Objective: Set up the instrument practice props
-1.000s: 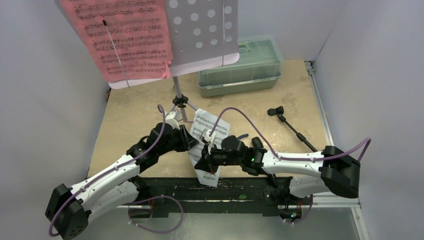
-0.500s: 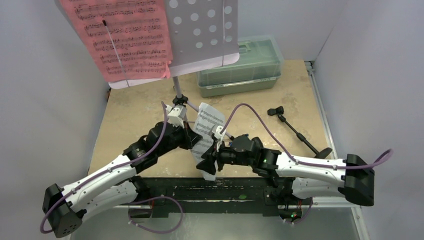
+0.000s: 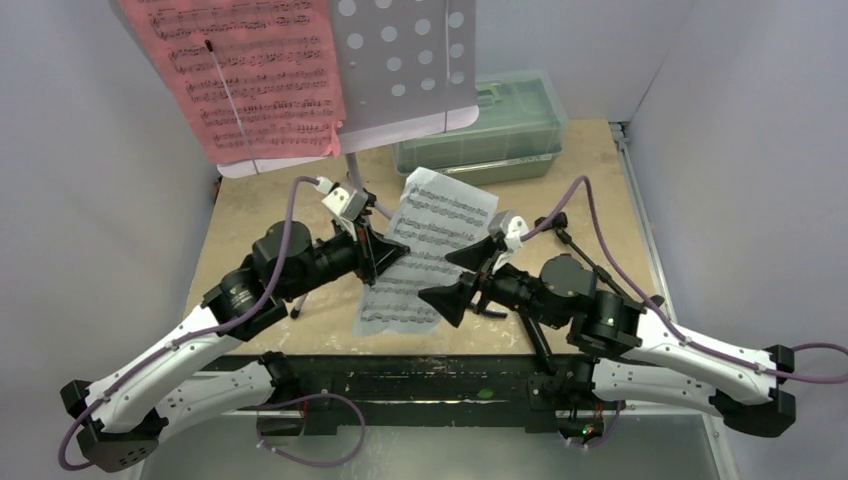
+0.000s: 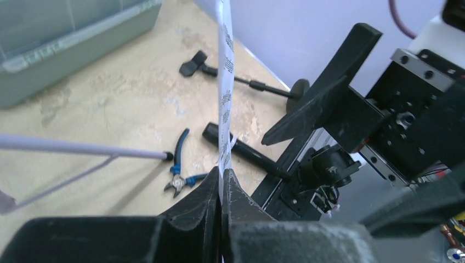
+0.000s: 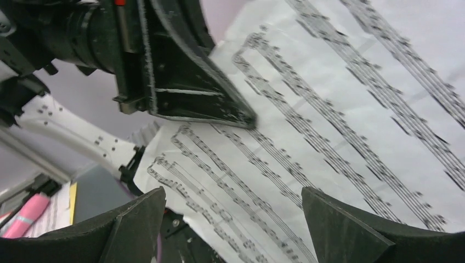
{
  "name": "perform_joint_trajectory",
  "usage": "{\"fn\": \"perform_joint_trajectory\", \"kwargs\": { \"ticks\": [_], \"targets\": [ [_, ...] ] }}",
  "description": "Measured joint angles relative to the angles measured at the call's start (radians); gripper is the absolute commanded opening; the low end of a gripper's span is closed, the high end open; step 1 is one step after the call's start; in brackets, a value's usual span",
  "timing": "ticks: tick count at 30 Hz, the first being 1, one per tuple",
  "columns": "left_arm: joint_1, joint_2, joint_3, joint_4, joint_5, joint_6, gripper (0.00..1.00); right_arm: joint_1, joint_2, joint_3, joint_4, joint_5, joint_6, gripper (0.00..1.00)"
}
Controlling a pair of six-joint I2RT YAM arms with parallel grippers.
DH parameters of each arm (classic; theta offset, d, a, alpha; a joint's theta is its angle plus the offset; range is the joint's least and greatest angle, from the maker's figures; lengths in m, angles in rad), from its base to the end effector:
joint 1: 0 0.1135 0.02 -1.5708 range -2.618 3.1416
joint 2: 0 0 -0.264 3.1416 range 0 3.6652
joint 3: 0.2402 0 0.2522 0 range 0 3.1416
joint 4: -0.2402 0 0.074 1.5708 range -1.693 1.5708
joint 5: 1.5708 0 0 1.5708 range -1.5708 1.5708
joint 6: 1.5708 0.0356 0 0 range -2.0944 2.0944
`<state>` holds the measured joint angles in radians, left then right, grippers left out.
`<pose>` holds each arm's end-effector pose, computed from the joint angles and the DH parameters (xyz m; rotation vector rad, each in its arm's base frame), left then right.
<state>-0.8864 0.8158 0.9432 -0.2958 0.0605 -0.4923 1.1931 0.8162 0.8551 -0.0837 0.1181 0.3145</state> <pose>0.1137 -0.1427 0.3780 0.4110 1.8156 -1.0428 0.0743 0.1758 0.3704 -0.6438 1.5988 1.0520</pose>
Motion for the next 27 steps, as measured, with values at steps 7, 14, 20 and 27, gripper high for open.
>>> {"fn": "perform_joint_trajectory", "kwargs": {
  "ticks": [7,14,20,27],
  "targets": [
    [0.0,-0.005,0.173,-0.036,0.064,0.112,0.0,0.0,-0.108,0.084,-0.103,0.145,-0.024,0.99],
    [0.0,0.01,0.326,-0.024,0.159,0.183,0.0,0.0,-0.156,0.165,-0.169,0.288,-0.058,0.99],
    [0.0,0.053,0.471,0.03,0.171,0.216,0.0,0.0,-0.142,0.289,-0.186,0.366,-0.108,0.99],
    [0.0,0.072,0.566,0.11,0.095,0.226,0.0,0.0,-0.031,0.489,-0.198,0.383,-0.146,0.99]
  ]
}}
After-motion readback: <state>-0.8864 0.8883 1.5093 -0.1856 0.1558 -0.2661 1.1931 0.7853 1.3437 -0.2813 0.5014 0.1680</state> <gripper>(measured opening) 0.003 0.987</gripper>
